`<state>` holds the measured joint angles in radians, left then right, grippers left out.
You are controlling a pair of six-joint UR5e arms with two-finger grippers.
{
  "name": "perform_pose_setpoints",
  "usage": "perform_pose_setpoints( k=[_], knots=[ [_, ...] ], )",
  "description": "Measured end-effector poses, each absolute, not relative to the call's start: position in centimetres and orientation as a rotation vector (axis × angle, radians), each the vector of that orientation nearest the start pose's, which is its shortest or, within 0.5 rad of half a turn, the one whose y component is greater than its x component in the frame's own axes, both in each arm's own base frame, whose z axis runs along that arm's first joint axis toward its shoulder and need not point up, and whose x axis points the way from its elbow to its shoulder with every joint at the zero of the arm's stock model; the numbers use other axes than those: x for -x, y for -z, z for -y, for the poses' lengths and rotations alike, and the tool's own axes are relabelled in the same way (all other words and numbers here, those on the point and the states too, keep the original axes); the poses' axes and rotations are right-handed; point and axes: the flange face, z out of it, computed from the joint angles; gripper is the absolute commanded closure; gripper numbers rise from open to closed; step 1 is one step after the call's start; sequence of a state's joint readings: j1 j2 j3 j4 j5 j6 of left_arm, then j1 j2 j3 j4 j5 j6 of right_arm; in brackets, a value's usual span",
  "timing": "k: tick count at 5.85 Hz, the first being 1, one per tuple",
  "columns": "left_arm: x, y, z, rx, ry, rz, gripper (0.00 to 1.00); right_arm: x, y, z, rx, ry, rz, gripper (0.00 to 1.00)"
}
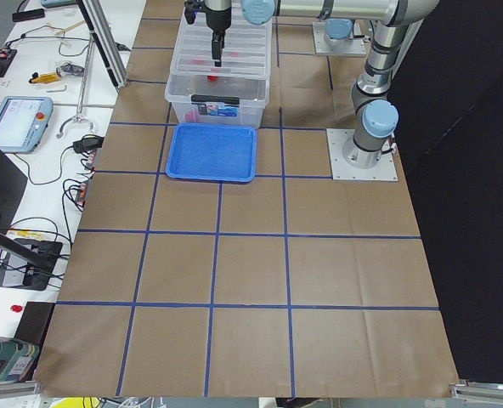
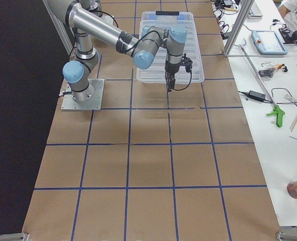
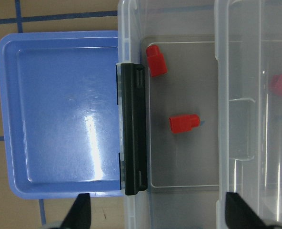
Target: Place red block in blue tray from box
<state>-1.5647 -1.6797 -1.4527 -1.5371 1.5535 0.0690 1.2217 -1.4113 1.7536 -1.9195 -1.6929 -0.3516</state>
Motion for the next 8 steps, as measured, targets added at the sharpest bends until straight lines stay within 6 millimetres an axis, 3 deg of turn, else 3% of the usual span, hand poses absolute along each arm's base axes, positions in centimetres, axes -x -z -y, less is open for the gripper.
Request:
perform_pose_setpoints(
  k=[3, 7, 8],
  knots=[
    [13.2, -49.4, 54.3, -0.100, 0.070, -3.156, 0.02, 10.4, -35.4, 54.2, -0.012, -0.049, -3.261, 0.00],
    [13.5, -49.4, 54.3, -0.143, 0.074, -3.153, 0.02, 11.8, -35.6, 54.1, -0.031, -0.025, -3.269, 0.00],
    [13.5, -49.3, 54.3, -0.251, 0.074, -3.144, 0.02, 12.0, -35.7, 54.2, -0.037, -0.008, -3.275, 0.00]
  ],
)
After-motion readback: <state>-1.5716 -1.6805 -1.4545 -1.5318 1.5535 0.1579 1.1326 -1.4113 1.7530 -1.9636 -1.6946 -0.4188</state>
